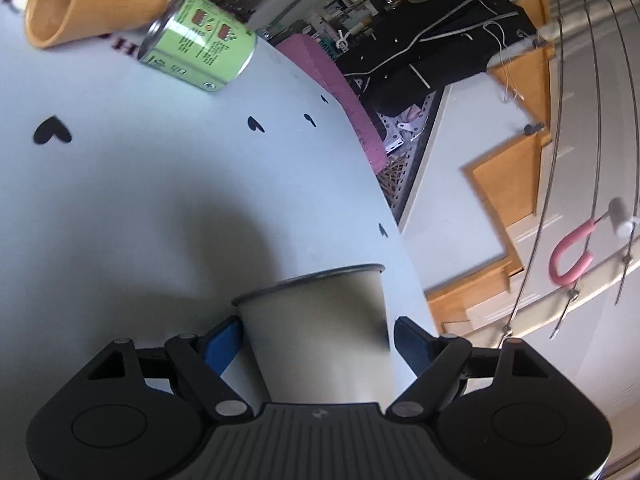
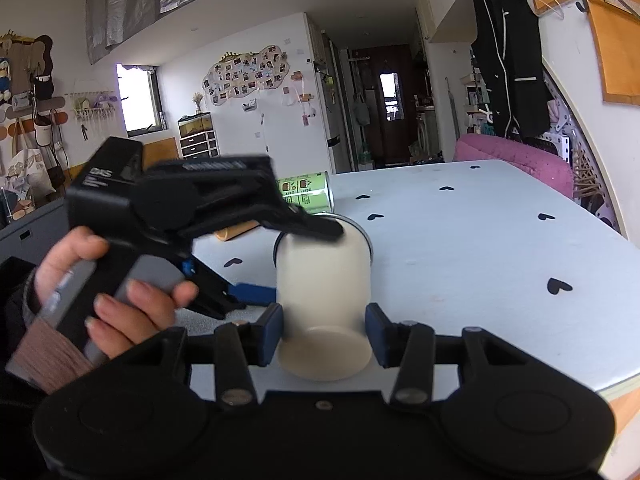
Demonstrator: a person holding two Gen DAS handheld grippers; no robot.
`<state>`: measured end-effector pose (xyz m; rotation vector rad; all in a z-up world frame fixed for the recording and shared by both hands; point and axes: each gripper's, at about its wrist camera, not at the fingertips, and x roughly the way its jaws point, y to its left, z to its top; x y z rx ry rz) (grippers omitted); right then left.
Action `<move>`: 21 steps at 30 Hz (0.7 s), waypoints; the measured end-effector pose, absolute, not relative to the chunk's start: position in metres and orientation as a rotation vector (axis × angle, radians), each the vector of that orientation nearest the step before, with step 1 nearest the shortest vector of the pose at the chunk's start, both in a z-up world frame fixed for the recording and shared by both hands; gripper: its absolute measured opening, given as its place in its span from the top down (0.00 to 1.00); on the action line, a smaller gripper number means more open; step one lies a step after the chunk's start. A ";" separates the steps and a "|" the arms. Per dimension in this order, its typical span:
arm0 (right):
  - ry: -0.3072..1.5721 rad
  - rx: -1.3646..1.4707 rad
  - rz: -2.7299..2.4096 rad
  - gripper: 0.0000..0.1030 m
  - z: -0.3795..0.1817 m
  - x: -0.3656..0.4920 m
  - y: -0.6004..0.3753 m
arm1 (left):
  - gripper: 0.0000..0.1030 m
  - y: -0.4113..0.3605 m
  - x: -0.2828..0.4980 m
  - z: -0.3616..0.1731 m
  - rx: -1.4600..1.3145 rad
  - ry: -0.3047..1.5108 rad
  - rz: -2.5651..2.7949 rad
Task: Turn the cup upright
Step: 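Lift and rotate the cream cup upright with the right gripper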
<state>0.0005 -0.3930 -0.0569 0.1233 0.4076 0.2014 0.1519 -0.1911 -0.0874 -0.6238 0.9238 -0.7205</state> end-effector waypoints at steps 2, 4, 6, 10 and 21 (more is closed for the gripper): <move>0.409 0.113 0.201 0.55 -0.057 0.000 -0.391 | 0.20 -0.194 0.154 -0.088 -0.612 0.925 -0.714; 0.410 0.103 0.199 0.55 -0.056 0.000 -0.390 | 0.24 -0.195 0.158 -0.089 -0.612 0.929 -0.715; 0.411 0.096 0.198 0.55 -0.056 0.000 -0.390 | 0.24 -0.195 0.159 -0.091 -0.606 0.927 -0.730; 0.411 0.082 0.204 0.56 -0.056 -0.004 -0.388 | 0.24 -0.194 0.146 -0.079 -0.524 0.833 -0.767; 0.410 -0.007 0.163 0.60 -0.074 -0.003 -0.374 | 0.25 -0.201 0.081 -0.039 -0.116 0.487 -0.829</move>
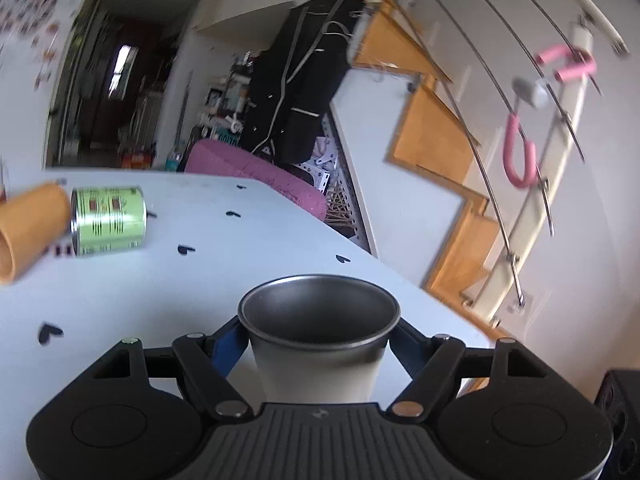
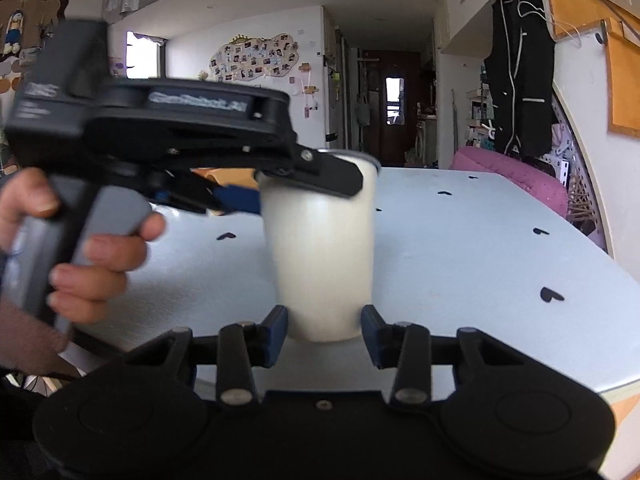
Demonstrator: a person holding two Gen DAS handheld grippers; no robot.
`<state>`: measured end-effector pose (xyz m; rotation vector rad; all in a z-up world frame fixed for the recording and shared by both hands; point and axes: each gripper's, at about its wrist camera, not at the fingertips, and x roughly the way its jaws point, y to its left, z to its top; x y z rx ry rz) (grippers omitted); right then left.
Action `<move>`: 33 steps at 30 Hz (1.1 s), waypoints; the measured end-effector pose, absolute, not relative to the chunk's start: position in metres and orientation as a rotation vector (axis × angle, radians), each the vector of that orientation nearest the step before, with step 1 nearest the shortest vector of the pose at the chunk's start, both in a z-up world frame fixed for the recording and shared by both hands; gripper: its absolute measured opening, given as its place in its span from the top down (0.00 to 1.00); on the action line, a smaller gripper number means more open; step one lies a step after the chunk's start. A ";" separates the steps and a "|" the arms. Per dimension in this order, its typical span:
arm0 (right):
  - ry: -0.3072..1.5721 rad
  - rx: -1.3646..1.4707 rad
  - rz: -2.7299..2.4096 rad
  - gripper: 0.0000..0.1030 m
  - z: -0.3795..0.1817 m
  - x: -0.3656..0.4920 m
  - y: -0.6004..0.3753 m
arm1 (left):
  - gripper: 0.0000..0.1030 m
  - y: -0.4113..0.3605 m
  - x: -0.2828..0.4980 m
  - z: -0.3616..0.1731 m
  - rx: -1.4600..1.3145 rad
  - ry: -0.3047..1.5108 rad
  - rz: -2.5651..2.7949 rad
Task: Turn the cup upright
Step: 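Lift and rotate the cream cup upright with the right gripper, then lower the upright cream cup onto the table with the right gripper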
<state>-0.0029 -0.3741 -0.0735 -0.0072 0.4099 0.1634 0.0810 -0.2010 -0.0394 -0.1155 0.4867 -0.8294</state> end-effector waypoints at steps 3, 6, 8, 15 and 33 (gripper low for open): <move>0.398 -0.028 0.137 0.58 -0.081 0.001 -0.370 | 0.25 -0.207 0.074 -0.038 -0.049 0.456 -0.827; 0.375 -0.051 0.120 0.53 -0.086 0.001 -0.365 | 0.25 -0.211 0.068 -0.037 0.010 0.436 -0.838; 0.334 -0.080 0.096 0.38 -0.087 -0.001 -0.361 | 0.25 -0.216 0.066 -0.037 0.046 0.426 -0.843; 0.270 -0.145 0.084 0.38 -0.087 0.011 -0.352 | 0.25 -0.221 0.063 -0.039 0.095 0.404 -0.838; 0.366 -0.046 -0.133 0.39 -0.078 0.094 -0.408 | 0.13 -0.195 0.085 -0.035 -0.033 0.409 -0.752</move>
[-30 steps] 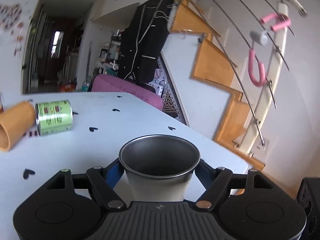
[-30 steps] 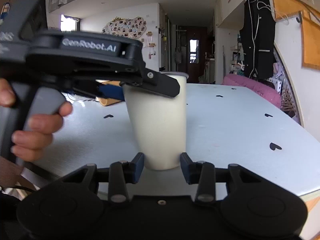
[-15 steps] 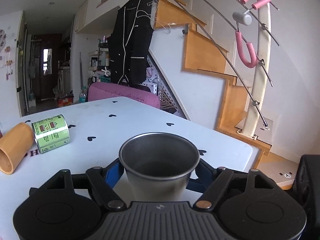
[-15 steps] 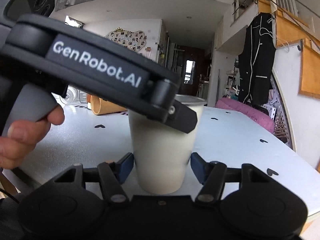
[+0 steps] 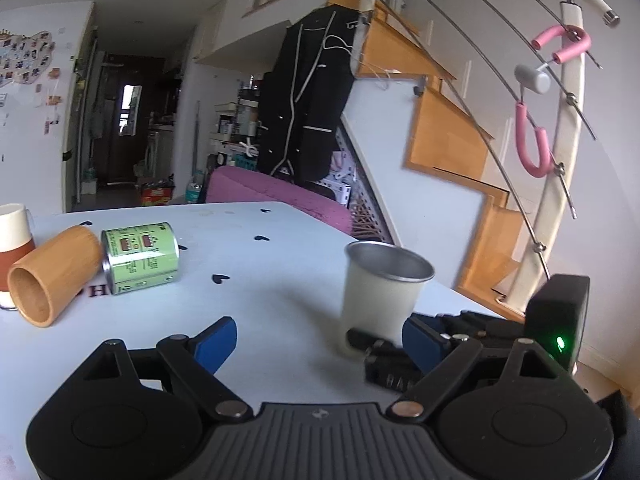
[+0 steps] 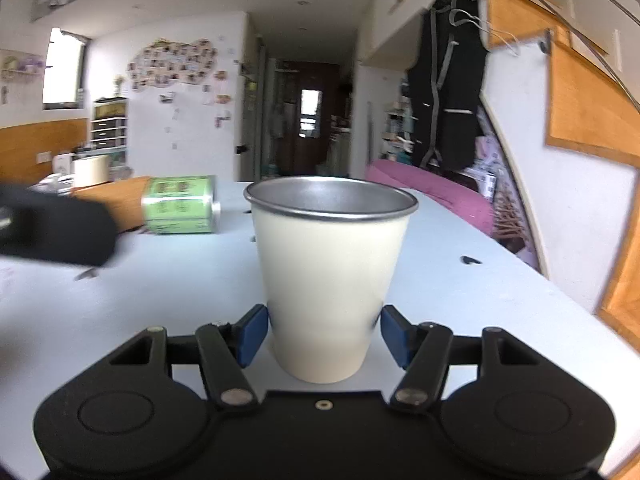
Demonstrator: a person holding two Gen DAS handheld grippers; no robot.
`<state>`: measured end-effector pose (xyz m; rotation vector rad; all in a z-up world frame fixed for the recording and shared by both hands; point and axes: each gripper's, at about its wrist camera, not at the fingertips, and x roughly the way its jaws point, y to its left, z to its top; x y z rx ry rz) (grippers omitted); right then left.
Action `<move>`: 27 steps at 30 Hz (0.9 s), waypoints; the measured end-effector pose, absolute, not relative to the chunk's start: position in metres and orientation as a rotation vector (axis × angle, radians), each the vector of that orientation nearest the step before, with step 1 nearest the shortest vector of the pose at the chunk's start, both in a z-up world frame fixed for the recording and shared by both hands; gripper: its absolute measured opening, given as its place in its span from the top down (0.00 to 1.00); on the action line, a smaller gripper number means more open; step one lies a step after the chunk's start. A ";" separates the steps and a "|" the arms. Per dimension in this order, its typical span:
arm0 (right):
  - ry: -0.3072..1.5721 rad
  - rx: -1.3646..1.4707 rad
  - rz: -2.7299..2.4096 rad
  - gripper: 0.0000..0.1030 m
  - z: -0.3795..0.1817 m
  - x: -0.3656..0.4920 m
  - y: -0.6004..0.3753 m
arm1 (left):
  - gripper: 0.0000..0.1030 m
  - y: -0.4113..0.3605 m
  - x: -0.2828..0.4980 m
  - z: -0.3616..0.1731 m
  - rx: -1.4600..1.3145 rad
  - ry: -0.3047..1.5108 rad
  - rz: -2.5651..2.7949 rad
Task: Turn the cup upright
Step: 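Lower the upright cream cup onto the table with the right gripper, then open the right gripper and pull it back from the cup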
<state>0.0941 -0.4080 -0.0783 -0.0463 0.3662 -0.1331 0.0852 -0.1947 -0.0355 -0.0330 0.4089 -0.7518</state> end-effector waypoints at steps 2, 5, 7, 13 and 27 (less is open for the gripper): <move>0.370 -0.043 -0.156 0.39 -0.078 0.101 -0.417 | 0.13 -0.195 0.086 -0.036 -0.023 0.401 -0.740; 0.380 -0.034 -0.187 0.39 -0.076 0.112 -0.431 | 0.13 -0.197 0.088 -0.038 -0.016 0.401 -0.732; 0.379 -0.032 -0.202 0.39 -0.077 0.115 -0.437 | 0.13 -0.197 0.090 -0.040 -0.013 0.404 -0.730; 0.380 0.046 -0.188 0.34 -0.069 0.103 -0.444 | 0.13 -0.192 0.090 -0.037 -0.013 0.401 -0.712; 0.280 0.077 -0.274 0.06 -0.031 0.011 -0.410 | 0.00 -0.154 0.064 -0.031 0.083 0.343 -0.572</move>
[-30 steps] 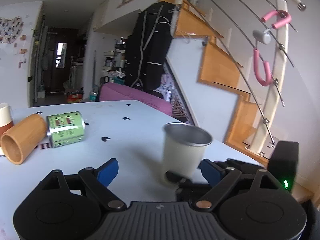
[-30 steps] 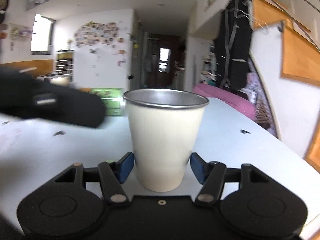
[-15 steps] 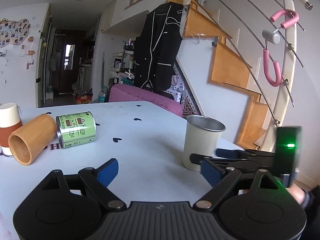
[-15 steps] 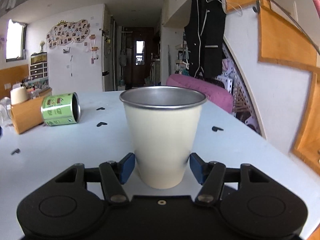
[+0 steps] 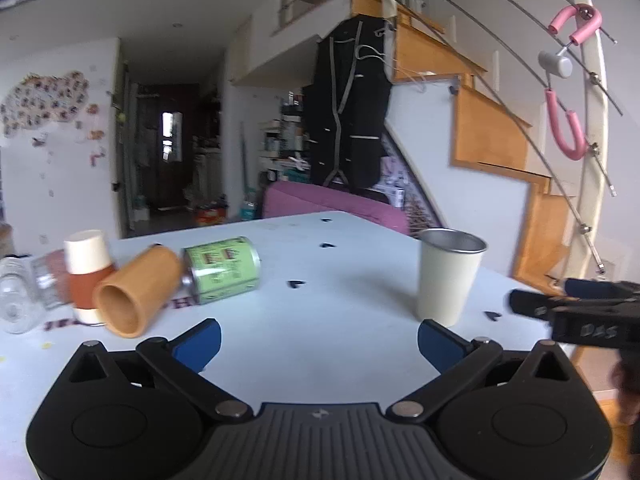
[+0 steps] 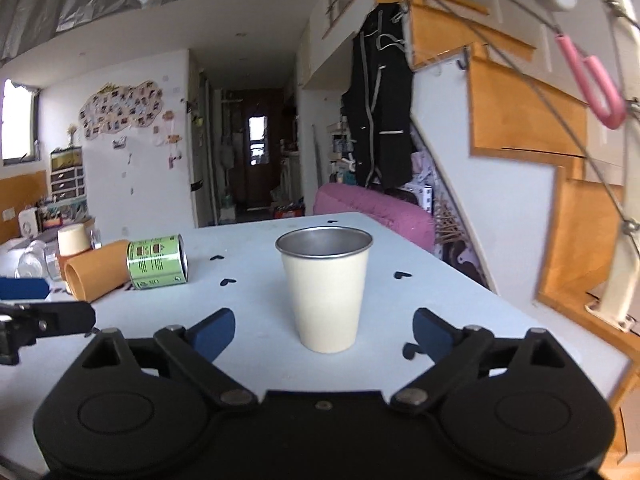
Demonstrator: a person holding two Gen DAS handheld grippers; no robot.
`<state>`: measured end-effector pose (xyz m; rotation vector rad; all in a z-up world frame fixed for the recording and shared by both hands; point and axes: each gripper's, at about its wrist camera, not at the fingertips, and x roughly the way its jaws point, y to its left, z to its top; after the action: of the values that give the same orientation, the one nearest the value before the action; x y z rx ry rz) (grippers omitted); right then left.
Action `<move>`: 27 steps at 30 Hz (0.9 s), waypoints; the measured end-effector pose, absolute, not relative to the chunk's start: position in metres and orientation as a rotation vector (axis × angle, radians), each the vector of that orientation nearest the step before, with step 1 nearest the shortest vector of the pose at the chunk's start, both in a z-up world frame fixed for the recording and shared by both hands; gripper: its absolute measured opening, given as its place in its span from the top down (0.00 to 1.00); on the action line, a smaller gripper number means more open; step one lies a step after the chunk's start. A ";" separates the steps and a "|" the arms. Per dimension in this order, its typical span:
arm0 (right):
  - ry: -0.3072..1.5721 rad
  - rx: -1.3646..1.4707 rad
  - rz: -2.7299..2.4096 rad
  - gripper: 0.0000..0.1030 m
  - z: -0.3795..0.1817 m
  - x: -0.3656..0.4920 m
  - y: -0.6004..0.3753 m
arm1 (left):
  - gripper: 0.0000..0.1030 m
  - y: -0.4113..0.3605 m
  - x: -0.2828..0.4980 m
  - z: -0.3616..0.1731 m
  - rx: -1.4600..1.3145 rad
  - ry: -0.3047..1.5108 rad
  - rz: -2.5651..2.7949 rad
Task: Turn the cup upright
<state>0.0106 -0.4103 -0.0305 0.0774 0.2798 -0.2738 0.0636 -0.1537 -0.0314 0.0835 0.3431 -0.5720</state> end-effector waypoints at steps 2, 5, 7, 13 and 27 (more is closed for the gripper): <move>0.266 0.084 -0.300 0.05 -0.029 0.002 -0.407 | 0.00 -0.147 0.060 -0.032 0.094 0.340 -0.536; 0.253 0.077 -0.334 0.04 -0.027 -0.011 -0.397 | 0.00 -0.134 0.054 -0.031 0.087 0.331 -0.493; 0.258 0.065 -0.339 0.04 -0.025 -0.017 -0.392 | 0.00 -0.127 0.051 -0.031 0.081 0.328 -0.473; 0.253 0.035 -0.316 0.01 -0.022 -0.030 -0.372 | 0.00 -0.112 0.040 -0.031 0.066 0.324 -0.425; 0.247 0.036 -0.320 0.00 -0.018 -0.043 -0.365 | 0.00 -0.103 0.024 -0.027 0.065 0.315 -0.414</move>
<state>-0.0426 -0.3655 -0.0182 0.0359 0.2469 -0.3196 0.0242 -0.1028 -0.0270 0.0649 0.3153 -0.4136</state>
